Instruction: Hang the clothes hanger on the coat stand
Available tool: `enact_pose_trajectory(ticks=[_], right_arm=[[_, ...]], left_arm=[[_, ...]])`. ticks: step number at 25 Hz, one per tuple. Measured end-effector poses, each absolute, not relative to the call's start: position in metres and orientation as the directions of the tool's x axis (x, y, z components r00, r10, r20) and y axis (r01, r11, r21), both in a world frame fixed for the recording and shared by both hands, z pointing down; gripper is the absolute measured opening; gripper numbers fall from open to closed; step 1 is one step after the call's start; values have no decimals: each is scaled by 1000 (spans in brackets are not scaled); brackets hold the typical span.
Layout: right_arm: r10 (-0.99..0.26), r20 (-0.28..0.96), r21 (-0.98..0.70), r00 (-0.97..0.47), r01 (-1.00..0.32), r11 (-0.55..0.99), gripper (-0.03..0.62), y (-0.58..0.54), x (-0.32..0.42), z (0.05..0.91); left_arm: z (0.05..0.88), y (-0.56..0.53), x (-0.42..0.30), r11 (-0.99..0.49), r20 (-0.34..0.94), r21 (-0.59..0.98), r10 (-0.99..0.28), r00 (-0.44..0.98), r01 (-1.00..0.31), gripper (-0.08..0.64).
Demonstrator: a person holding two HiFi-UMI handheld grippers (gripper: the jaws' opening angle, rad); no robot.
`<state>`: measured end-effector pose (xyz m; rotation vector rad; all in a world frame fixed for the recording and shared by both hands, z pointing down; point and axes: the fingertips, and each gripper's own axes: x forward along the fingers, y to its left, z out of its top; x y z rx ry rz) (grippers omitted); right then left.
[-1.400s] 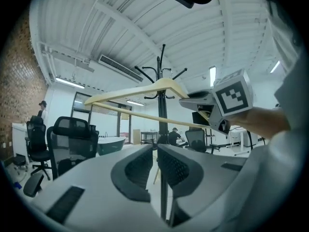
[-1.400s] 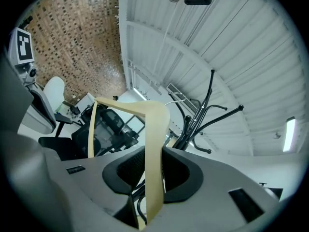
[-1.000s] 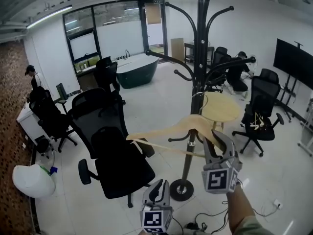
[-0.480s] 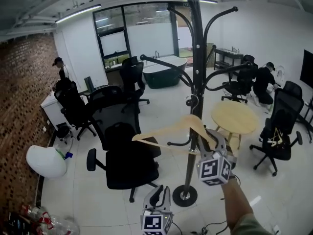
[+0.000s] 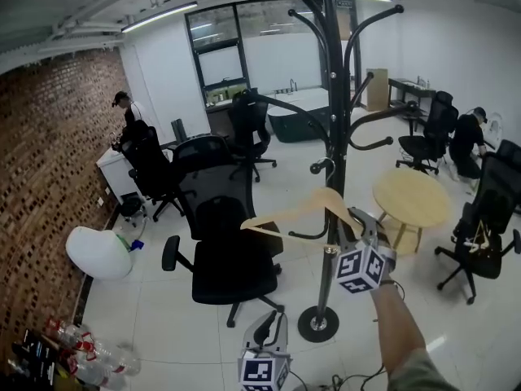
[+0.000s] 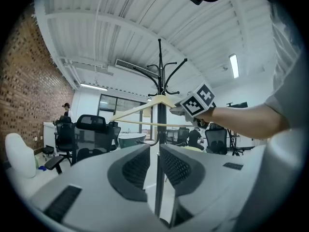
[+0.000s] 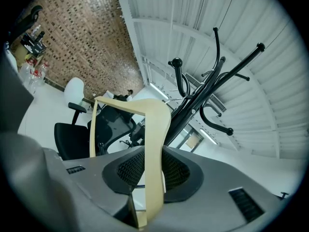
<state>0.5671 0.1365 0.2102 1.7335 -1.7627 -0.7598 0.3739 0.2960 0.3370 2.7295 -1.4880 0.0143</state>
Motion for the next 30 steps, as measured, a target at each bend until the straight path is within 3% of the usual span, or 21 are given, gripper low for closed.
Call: enact_pose_trajectory(ticks=[11,15,22,26,28,30], right_arm=[[-998,-28,749,57,-660,-59,95,119,559,214],[-996,-66,734,54,-674,-86,149,133,553,206],[-988,-152,518,38,-848,-113,147,210,526,198],[-984,-161,299,73,-947,-119,72,261,504,225],[-984,-156,235,89,-964,-125,63,275,488,239],[-983,-153,206,99,-970,-130,14,287,476,245]], left_arm=[[342,290,365,-598,45,25,-800,599,-801,75],[344,287,351,-615,34,22,-787,616,-788,75],[341,298,328,-669,1,15,-744,669,-743,75],[350,302,321,-711,-21,29,-703,711,-702,77],[351,298,314,-724,-42,34,-689,723,-688,75],[347,296,312,-731,-68,40,-682,728,-681,77]])
